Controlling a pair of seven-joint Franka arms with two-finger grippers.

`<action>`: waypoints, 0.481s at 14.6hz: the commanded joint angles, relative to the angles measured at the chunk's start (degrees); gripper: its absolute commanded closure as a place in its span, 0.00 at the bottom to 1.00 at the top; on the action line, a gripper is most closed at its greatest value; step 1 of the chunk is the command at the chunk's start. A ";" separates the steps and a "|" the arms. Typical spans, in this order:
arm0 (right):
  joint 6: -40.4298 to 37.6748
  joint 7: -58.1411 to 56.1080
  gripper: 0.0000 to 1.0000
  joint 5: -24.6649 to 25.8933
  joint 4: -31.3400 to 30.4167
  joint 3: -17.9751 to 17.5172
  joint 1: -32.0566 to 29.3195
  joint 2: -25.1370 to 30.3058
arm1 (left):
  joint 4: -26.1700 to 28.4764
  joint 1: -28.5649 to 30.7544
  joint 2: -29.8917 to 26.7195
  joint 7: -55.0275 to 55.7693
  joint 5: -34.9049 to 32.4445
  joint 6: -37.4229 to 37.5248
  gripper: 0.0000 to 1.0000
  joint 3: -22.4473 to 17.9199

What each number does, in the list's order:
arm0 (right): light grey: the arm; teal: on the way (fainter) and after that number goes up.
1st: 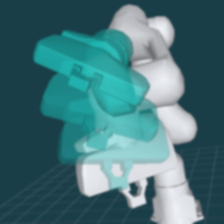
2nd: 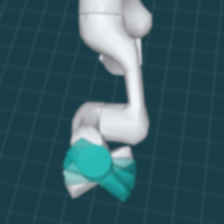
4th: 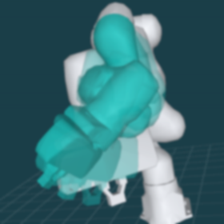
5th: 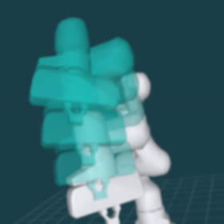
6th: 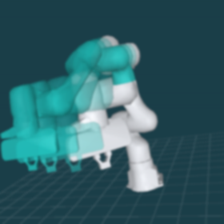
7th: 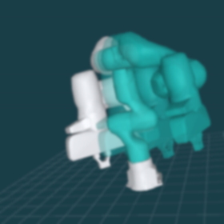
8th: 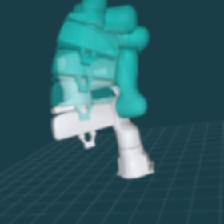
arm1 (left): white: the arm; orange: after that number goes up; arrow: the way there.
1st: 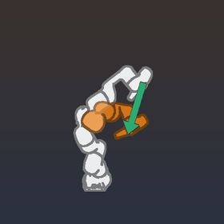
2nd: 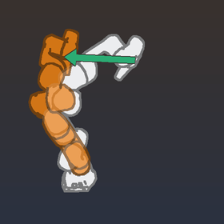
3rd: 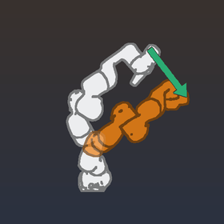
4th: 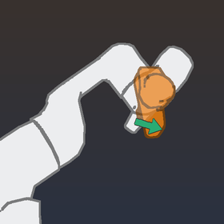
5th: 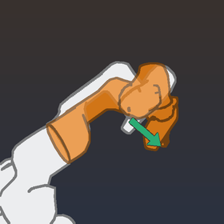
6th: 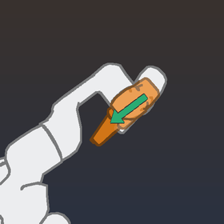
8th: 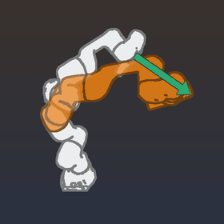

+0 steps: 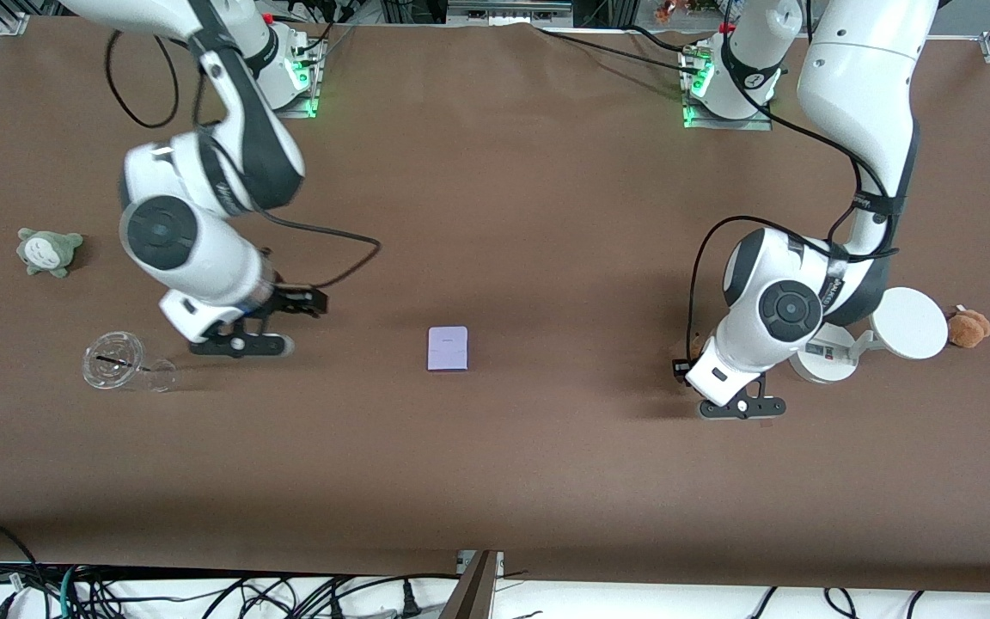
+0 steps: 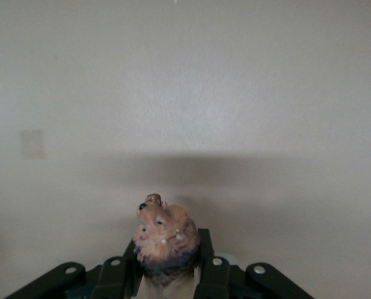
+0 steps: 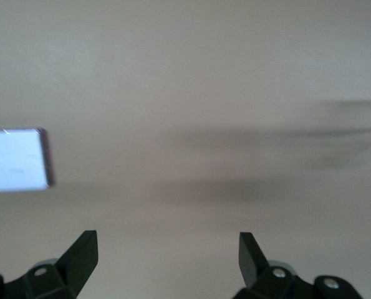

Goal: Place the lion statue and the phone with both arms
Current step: 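Grasp the phone with the right gripper while the left gripper carries the lion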

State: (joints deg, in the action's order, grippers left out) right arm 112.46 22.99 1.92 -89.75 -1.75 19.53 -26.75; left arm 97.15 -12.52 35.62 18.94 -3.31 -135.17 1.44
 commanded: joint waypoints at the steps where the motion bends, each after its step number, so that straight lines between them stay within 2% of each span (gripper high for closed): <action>1: 4.59 4.51 0.00 -0.34 4.85 0.43 2.44 -6.29 | 8.58 1.70 -4.85 -0.57 -0.82 -5.10 1.00 0.76; 7: 14.80 13.73 0.00 -0.25 7.21 0.52 6.83 -12.88 | 11.13 6.97 -5.83 -7.15 -1.35 -5.37 1.00 0.76</action>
State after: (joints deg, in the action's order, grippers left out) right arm 125.61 32.38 1.92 -86.22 -1.74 23.94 -36.52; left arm 105.55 -8.04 32.11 15.15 -3.31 -139.81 1.44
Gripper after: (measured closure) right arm 0.000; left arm 0.630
